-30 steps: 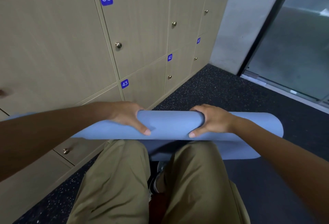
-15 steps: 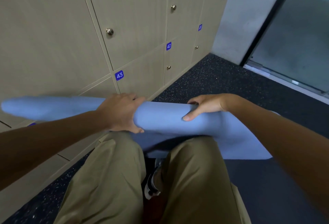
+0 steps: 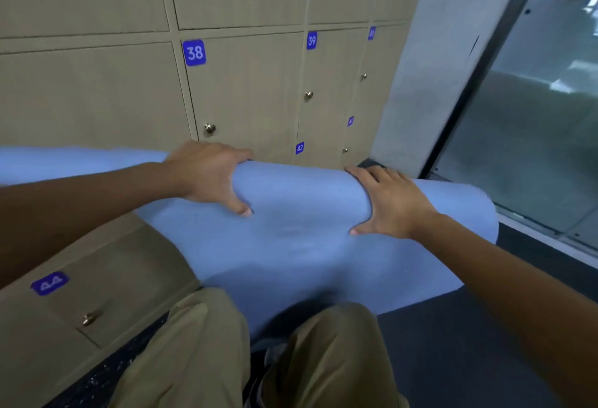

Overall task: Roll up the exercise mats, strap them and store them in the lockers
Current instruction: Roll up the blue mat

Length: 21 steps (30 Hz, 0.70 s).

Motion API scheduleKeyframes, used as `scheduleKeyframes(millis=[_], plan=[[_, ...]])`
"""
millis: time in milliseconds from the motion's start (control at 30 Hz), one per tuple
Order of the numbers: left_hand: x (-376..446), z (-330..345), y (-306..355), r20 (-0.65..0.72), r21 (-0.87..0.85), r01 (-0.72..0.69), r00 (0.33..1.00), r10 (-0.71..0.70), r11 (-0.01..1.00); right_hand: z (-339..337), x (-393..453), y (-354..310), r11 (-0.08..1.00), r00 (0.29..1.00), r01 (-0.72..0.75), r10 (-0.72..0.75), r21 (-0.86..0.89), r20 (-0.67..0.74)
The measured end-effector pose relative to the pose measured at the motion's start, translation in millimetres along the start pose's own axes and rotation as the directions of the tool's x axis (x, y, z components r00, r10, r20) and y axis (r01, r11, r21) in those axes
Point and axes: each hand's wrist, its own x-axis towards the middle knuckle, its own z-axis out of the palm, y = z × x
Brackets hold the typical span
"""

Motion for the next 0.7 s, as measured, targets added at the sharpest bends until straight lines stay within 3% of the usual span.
scheduleKeyframes(millis=[233,467,700], plan=[[-48.4,-88.3,7.4,-0.097,-0.033,-0.002,0.995,-0.001,0.999,-96.6,-33.7,-17.4,0.996,0.990,-0.007,-0.006,-0.094,-0.139],[-133.9,-110.8,29.9,-0.152,-0.063,-0.042,0.988,0.032,0.997,-137.9,-119.4,-55.4,0.974,0.967,-0.014,-0.044,-0.226,-0.251],[-212.8,-68.6,50.8,0.053,-0.172,-0.046,0.997,0.056,0.984,-105.2,-205.3,-102.7,0.983,0.988,0.043,-0.069,-0.176,-0.140]])
